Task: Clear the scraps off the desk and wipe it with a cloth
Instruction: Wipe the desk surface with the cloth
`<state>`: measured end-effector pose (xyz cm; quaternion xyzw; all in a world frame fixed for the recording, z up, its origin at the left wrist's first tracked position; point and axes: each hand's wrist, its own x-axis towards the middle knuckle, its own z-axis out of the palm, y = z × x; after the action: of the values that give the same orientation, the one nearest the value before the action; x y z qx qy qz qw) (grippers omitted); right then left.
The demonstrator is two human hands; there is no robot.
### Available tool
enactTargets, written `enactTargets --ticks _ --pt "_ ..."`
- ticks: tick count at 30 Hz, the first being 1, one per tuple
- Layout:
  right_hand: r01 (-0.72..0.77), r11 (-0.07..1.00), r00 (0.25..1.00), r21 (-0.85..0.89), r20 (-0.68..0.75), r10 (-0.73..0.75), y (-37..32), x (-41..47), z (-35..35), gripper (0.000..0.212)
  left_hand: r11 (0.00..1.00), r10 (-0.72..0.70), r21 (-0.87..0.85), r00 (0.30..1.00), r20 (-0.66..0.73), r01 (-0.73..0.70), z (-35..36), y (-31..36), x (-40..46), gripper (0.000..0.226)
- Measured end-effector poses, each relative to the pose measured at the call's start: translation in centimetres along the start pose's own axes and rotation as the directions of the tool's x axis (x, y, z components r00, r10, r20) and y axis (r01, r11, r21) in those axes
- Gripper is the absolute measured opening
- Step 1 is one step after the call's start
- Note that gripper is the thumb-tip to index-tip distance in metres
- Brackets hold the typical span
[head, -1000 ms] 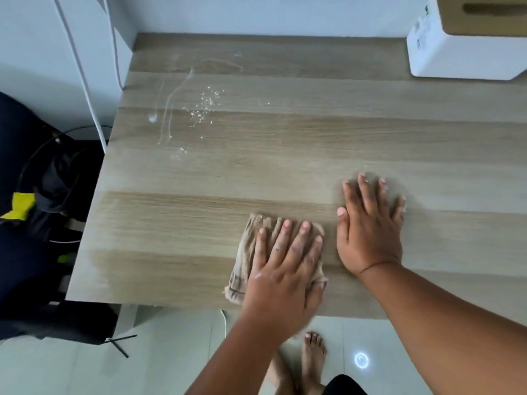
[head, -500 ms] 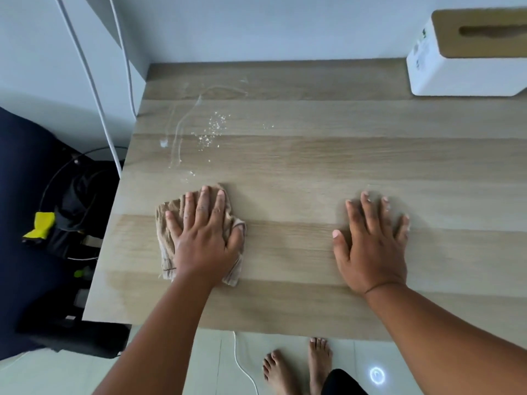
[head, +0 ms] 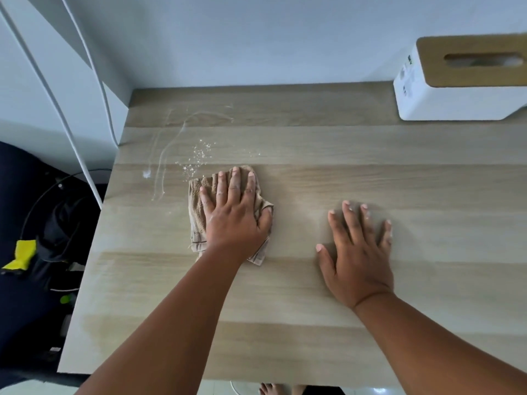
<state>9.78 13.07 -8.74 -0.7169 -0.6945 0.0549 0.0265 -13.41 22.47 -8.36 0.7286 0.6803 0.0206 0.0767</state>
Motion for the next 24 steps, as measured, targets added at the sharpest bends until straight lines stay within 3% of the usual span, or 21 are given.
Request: enactTargets --ticks 24 --pt "0.018 0.997 0.999 0.081 0.027 -0.020 -0.1 6.2 -0.9 0.077 1.000 0.019 0.015 0.999 0.038 -0.020 -0.6 4.9 17.6 0.083"
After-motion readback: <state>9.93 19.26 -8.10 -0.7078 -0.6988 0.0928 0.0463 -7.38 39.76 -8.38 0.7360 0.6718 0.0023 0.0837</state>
